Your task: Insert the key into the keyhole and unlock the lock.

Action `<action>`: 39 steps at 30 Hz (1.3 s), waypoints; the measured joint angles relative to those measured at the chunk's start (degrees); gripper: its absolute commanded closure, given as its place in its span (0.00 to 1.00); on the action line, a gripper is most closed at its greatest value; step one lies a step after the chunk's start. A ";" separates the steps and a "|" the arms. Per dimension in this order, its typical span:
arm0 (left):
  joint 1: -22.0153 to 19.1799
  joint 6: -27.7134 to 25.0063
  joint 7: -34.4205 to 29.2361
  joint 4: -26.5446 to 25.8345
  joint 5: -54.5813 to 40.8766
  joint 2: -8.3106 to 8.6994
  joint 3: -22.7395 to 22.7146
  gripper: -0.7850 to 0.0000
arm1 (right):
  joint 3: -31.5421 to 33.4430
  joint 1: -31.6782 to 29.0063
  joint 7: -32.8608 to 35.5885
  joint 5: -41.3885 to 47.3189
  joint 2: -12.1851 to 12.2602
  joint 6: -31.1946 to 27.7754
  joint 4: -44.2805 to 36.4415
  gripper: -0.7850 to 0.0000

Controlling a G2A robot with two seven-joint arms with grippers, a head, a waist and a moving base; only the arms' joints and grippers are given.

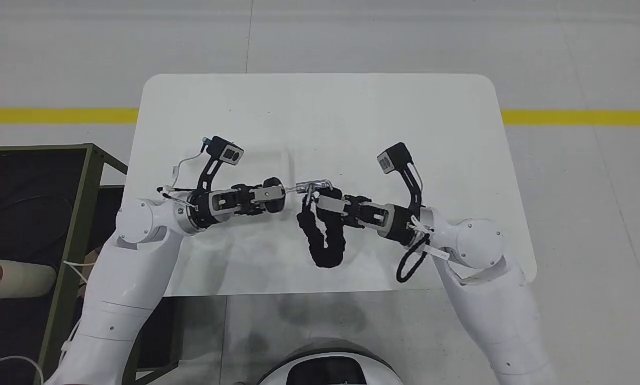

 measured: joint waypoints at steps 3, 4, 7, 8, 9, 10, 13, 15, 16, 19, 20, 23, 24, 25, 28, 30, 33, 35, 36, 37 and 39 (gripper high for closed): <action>-0.15 0.25 -0.58 0.23 -0.05 -0.03 0.00 1.00 | 0.11 0.01 0.05 0.33 0.13 -0.25 -0.14 1.00; -0.21 0.28 -0.80 0.28 -0.12 -0.04 0.00 1.00 | 0.06 -0.03 0.13 0.33 0.18 -0.30 -0.17 1.00; -0.37 0.28 -1.62 0.40 -0.34 -0.07 -0.04 1.00 | -0.11 -0.12 0.22 -0.04 0.31 -0.44 -0.21 1.00; -0.42 0.29 -1.93 0.45 -0.42 -0.07 -0.06 1.00 | -0.11 -0.15 0.17 -0.23 0.35 -0.56 -0.23 1.00; -0.48 0.29 -2.21 0.50 -0.50 -0.08 -0.08 1.00 | -0.15 -0.21 0.08 -0.36 0.39 -0.68 -0.26 1.00; -0.54 0.22 -2.47 0.57 -0.54 -0.09 -0.12 1.00 | -0.27 -0.29 0.00 -0.40 0.43 -0.79 -0.32 1.00; -0.72 0.14 -2.85 0.74 -0.51 -0.10 -0.25 1.00 | -0.71 -0.44 -0.19 -0.23 0.49 -0.96 -0.39 1.00; -0.85 0.10 -3.14 0.72 -0.32 -0.10 -0.39 1.00 | -0.95 -0.52 -0.31 -0.08 0.52 -1.01 -0.40 1.00; -0.91 0.07 -3.36 0.67 -0.23 -0.08 -0.49 1.00 | -1.06 -0.61 -0.46 0.08 0.54 -1.05 -0.39 1.00; -1.02 0.00 -3.83 0.63 -0.22 -0.07 -0.68 1.00 | -1.42 -0.81 -0.94 0.17 0.59 -1.23 -0.38 1.00; -1.07 -0.06 -3.91 0.64 -0.15 -0.07 -0.74 1.00 | -1.58 -0.89 -1.08 0.17 0.60 -1.31 -0.38 1.00; -1.20 -0.05 -4.30 0.67 -0.05 -0.06 -0.81 1.00 | -1.92 -1.11 -1.22 0.24 0.66 -1.45 -0.35 1.00; -1.24 0.01 -4.49 0.69 -0.07 -0.06 -0.80 1.00 | -1.94 -1.16 -1.20 0.24 0.70 -1.48 -0.34 1.00; -1.26 0.07 -4.65 0.73 -0.14 -0.06 -0.77 1.00 | -1.94 -1.18 -1.15 0.22 0.73 -1.49 -0.34 1.00; -1.30 0.12 -4.97 0.86 -0.22 -0.09 -0.69 1.00 | -1.90 -1.18 -1.06 -0.07 0.87 -1.45 -0.50 1.00; -1.31 0.11 -5.16 0.88 -0.32 -0.10 -0.67 1.00 | -1.90 -1.19 -0.92 -0.16 0.94 -1.41 -0.61 1.00; -1.50 0.51 -6.28 1.02 -0.70 -0.10 -0.51 1.00 | -1.71 -1.39 -0.66 0.19 1.07 -0.65 -0.69 1.00; -1.73 1.02 -7.06 1.21 -1.11 -0.08 -0.48 1.00 | -1.48 -1.40 -0.80 0.33 1.11 -0.61 -0.81 1.00; -1.75 1.06 -7.10 1.22 -1.15 -0.08 -0.48 1.00 | -1.47 -1.40 -0.81 0.33 1.11 -0.63 -0.81 1.00; -1.75 1.06 -7.09 1.22 -1.15 -0.08 -0.48 1.00 | -1.48 -1.40 -0.81 0.33 1.11 -0.65 -0.81 1.00; -1.74 1.05 -7.06 1.22 -1.14 -0.08 -0.48 1.00 | -1.49 -1.40 -0.81 0.32 1.11 -0.66 -0.81 1.00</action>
